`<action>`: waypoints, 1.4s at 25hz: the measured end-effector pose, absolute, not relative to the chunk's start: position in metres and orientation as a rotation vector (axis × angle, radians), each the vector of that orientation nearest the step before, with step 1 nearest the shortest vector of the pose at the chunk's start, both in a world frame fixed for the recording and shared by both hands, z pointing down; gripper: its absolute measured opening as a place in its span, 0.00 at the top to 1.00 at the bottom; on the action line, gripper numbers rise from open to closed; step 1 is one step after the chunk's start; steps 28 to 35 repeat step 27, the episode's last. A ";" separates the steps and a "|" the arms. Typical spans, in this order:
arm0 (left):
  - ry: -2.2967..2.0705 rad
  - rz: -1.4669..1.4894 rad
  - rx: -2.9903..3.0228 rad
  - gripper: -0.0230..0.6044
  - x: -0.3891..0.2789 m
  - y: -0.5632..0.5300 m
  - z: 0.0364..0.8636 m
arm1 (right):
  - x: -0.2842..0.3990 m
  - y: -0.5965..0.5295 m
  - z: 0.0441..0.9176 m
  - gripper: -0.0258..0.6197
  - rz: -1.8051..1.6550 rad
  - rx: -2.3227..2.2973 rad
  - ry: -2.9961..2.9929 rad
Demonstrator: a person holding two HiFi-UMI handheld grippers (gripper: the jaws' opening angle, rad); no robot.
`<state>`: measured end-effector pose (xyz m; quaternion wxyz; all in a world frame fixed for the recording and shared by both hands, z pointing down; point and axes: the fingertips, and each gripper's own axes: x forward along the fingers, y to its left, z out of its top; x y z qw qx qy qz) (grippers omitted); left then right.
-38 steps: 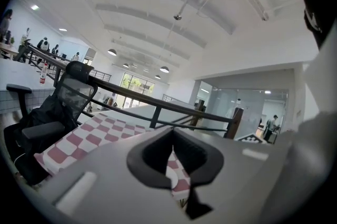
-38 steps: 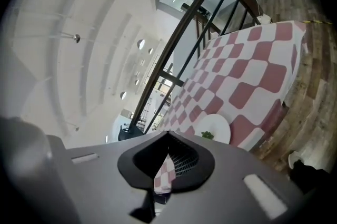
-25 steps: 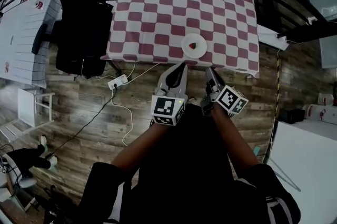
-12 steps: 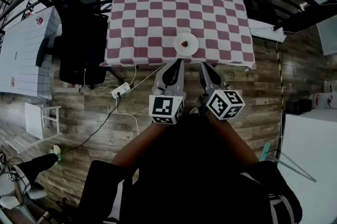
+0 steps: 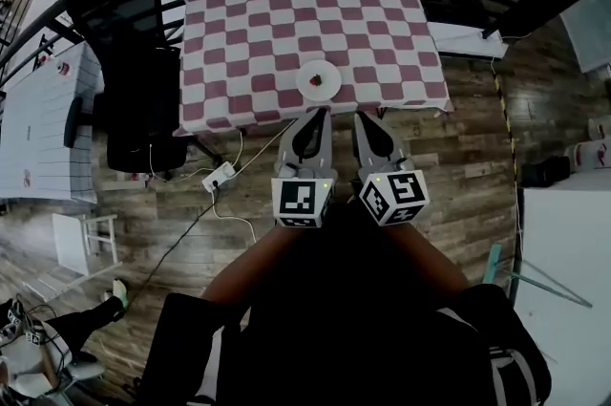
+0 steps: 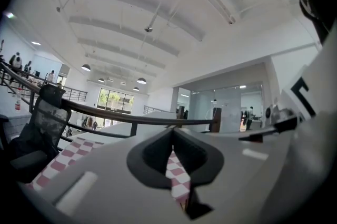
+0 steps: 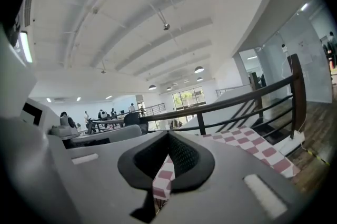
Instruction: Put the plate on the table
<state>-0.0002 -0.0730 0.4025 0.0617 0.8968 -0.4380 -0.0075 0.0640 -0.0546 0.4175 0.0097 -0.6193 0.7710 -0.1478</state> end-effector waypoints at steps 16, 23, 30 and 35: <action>-1.341 -0.018 2.774 0.95 0.000 -0.072 0.393 | 0.045 -0.064 0.403 0.96 -0.316 -1.893 2.478; -1.336 -0.004 2.755 0.95 -0.007 -0.077 0.400 | 0.044 -0.066 0.406 0.96 -0.328 -1.911 2.470; -1.312 0.001 2.757 0.95 -0.008 -0.077 0.404 | 0.039 -0.067 0.408 0.96 -0.317 -1.920 2.480; -1.312 0.001 2.757 0.95 -0.008 -0.077 0.404 | 0.039 -0.067 0.408 0.96 -0.317 -1.920 2.480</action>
